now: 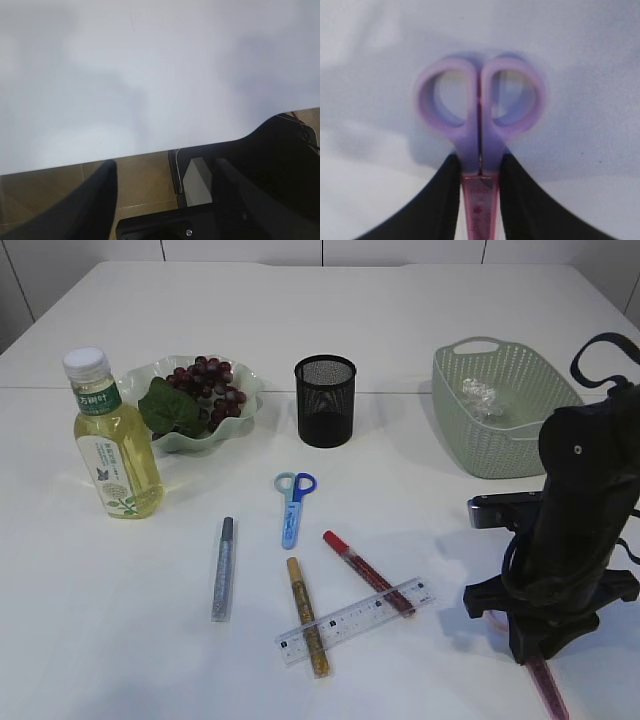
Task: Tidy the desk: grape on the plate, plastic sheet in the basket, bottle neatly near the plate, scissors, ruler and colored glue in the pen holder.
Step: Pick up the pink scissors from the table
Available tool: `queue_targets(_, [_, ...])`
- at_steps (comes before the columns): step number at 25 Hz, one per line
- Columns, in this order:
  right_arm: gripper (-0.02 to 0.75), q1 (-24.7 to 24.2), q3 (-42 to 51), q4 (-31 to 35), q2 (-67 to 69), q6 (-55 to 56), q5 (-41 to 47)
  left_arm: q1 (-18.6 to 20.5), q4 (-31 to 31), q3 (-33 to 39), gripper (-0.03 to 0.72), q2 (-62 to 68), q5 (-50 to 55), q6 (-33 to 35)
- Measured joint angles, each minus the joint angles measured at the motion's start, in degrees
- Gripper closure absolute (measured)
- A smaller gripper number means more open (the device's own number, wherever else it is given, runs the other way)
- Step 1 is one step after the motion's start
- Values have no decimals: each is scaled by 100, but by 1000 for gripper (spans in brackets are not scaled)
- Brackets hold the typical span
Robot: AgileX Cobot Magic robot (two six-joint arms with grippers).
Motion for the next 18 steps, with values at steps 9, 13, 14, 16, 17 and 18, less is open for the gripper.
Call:
queue_targets(9, [518, 0, 0, -13, 0, 0, -10, 0, 0, 0, 253, 0, 0, 0])
queue_targets(13, [519, 0, 0, -13, 0, -11, -10, 0, 0, 0, 253, 0, 0, 0])
queue_targets(14, [519, 10, 0, -13, 0, -11, -10, 0, 0, 0, 253, 0, 0, 0])
queue_targets(16, [519, 8, 0, -36, 0, -11, -10, 0, 0, 0, 253, 0, 0, 0])
queue_targets(17, [519, 8, 0, -36, 0, -24, -10, 0, 0, 0, 253, 0, 0, 0])
queue_targets(18, [519, 8, 0, -36, 0, -23, -10, 0, 0, 0, 253, 0, 0, 0])
